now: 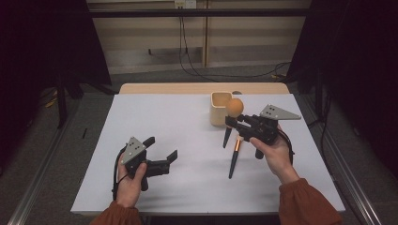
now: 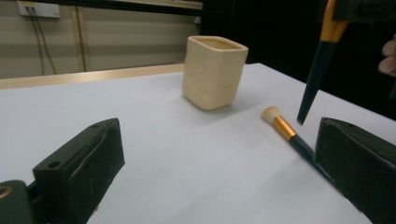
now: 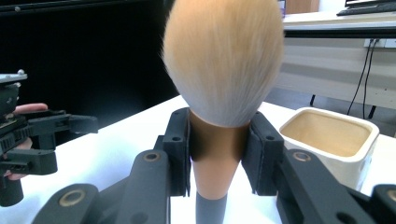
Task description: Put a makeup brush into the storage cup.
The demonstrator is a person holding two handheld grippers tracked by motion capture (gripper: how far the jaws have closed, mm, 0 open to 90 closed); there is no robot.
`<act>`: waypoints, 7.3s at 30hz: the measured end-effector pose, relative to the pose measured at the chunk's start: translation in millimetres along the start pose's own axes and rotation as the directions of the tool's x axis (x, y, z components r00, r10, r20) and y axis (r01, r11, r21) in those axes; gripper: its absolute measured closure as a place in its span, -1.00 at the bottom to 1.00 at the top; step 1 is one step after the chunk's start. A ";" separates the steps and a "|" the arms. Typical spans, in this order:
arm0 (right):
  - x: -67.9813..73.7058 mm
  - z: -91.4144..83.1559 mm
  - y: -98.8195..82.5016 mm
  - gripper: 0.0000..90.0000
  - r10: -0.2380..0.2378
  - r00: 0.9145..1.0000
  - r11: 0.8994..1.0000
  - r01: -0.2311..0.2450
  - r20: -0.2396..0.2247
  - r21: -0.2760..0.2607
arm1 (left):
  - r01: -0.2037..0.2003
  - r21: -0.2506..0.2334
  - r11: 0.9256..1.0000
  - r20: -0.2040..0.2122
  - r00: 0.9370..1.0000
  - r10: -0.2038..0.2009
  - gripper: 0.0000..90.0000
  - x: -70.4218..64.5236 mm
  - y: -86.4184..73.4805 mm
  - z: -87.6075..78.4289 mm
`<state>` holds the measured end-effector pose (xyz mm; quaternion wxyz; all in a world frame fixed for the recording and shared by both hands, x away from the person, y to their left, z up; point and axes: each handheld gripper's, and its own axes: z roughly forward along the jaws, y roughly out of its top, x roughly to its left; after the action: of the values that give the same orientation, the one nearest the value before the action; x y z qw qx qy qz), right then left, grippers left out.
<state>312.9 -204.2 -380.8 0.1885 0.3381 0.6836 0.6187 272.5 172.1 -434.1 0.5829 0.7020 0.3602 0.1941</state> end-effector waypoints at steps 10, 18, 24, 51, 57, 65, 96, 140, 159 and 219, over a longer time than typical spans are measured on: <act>-7.4 3.7 8.9 0.45 -0.011 1.000 1.000 0.011 0.022 -0.003 | -0.023 -0.013 1.000 -0.052 0.998 0.022 -0.97 14.7 -13.0 -22.3; -15.0 9.4 15.6 0.45 -0.012 0.999 1.000 0.012 0.037 -0.016 | -0.011 -0.003 1.000 -0.094 0.995 0.010 -0.96 24.6 -22.7 -33.3; -21.3 13.2 23.5 0.45 -0.016 0.998 1.000 0.017 0.059 -0.016 | -0.017 -0.015 1.000 -0.105 0.994 0.015 -0.95 19.4 -26.1 -39.0; -61.8 44.2 77.1 0.45 -0.021 0.988 0.997 0.032 0.151 -0.067 | -0.040 -0.044 0.998 -0.126 0.991 0.034 -0.95 22.4 -26.1 -42.1; -65.9 55.3 84.0 0.45 -0.041 0.984 0.997 0.052 0.174 -0.058 | -0.033 -0.031 0.999 -0.118 0.993 0.029 -0.93 23.8 -26.8 -41.6; -67.8 65.4 83.1 0.45 -0.063 0.981 0.996 0.072 0.181 -0.048 | -0.022 -0.047 0.999 -0.119 0.993 0.016 -0.92 24.1 -26.5 -42.0; -85.9 79.4 48.3 0.45 -0.044 0.979 0.999 0.038 0.197 0.029 | -0.049 -0.026 0.998 -0.096 0.994 0.047 -0.95 24.0 -27.7 -39.9; -97.3 80.8 9.9 -0.56 0.037 0.961 0.994 -0.063 0.275 0.086 | -0.053 0.001 0.999 -0.112 0.992 0.053 -0.94 26.3 -29.5 -38.4; -87.2 60.3 2.3 -0.99 0.014 0.965 0.997 -0.032 0.261 0.067 | -0.051 -0.004 0.999 -0.119 0.992 0.050 -0.94 26.9 -29.4 -39.1; -36.5 -91.5 -76.6 -0.97 -0.056 0.926 0.996 0.024 0.372 0.090 | -0.036 -0.024 0.999 -0.125 0.992 0.033 -0.94 22.0 -29.5 -48.1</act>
<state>259.0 -295.7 -446.3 0.3138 0.4434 0.6671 0.5098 245.5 222.7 -453.8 0.5649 0.6869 0.3812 0.2524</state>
